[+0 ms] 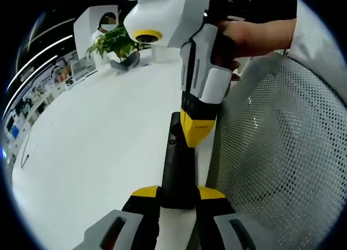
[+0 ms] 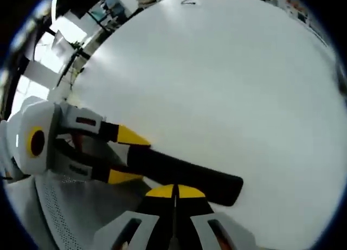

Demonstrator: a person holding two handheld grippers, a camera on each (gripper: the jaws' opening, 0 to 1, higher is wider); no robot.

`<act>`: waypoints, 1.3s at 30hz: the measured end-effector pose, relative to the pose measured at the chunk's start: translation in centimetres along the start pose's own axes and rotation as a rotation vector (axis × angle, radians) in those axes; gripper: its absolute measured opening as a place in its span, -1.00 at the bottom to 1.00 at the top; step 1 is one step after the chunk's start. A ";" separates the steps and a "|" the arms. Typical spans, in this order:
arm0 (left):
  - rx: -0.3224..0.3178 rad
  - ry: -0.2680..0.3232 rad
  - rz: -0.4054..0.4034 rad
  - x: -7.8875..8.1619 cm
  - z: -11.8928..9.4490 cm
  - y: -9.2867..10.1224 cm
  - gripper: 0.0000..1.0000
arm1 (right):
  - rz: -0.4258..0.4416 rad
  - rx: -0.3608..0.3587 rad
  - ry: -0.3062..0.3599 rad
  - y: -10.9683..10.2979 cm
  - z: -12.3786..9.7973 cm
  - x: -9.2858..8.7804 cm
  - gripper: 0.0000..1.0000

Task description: Press the specified remote control buttons in sequence, fully releasing each button before pressing the next.

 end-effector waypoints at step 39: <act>0.003 0.001 0.029 0.1 0.0 -0.1 -0.53 | 0.130 0.190 0.198 -0.7 0.0 1.7 -1.00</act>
Point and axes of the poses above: the point that each gripper's makers call its tool centre point, and the gripper's own axes: z roughly forward along the fingers, y roughly to its right, x roughly out of its top, the point moved 1 cm from there along -z, roughly backward along the fingers, and after that the axes turned 10 degrees about x, right-handed, at the moved point
